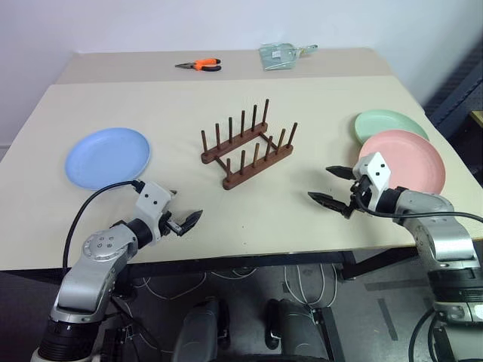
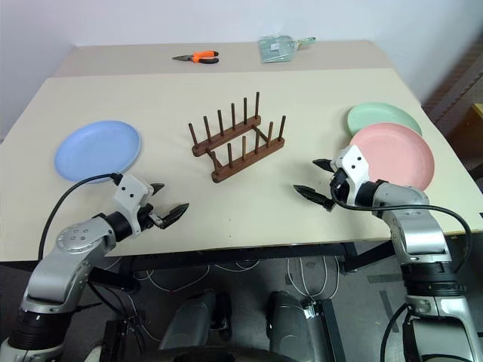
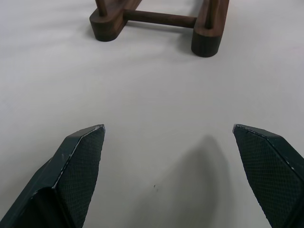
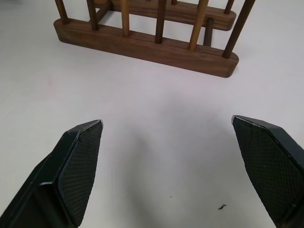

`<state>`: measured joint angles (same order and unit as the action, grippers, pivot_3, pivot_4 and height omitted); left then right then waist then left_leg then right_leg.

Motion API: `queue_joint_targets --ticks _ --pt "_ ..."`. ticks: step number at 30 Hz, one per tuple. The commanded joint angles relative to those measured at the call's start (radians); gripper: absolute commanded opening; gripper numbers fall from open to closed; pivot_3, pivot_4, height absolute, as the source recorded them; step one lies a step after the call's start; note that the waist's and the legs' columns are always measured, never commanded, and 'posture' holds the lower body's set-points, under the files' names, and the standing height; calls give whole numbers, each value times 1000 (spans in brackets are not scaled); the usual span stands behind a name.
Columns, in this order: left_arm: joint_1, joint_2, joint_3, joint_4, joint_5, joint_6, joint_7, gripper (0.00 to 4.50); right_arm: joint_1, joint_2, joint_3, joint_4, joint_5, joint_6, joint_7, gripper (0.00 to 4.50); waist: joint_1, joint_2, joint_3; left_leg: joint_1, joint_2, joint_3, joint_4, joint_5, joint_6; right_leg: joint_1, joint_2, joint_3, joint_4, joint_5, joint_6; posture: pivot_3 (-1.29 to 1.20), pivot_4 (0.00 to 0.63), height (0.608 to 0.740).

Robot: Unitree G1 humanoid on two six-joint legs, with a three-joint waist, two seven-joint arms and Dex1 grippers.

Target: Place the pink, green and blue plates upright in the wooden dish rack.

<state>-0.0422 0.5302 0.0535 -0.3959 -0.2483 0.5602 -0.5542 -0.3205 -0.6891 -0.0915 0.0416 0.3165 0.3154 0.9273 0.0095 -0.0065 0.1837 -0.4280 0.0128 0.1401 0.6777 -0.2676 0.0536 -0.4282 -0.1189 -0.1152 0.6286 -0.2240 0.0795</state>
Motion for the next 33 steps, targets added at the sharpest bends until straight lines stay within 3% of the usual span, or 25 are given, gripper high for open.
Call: queue_joint_targets --ticks 1,20,25,33 --pt "-3 -1 -7 -19 7 -25 5 4426 -16 -3 -10 -24 -6 -24 -11 4450 0 0 0 0 0 0 0 0 0 0 0 0 0 0 0 0 150 740" --pt "-74 -36 -66 56 -24 -49 -32 4426 -5 50 38 -145 14 24 -79 4450 1 0 0 0 0 0 0 -1 -1 0 0 0 0 0 0 0 150 740" --pt "-190 -27 -184 217 80 -135 -84 4426 26 74 48 -221 19 63 -120 4450 3 0 0 -1 0 0 0 0 0 0 0 0 0 0 0 0 150 740" --pt "-481 -173 -306 575 139 -239 -160 4426 80 79 22 -281 24 85 -164 4450 3 0 0 -2 0 0 2 -1 2 0 1 -2 0 0 1 0 150 740"
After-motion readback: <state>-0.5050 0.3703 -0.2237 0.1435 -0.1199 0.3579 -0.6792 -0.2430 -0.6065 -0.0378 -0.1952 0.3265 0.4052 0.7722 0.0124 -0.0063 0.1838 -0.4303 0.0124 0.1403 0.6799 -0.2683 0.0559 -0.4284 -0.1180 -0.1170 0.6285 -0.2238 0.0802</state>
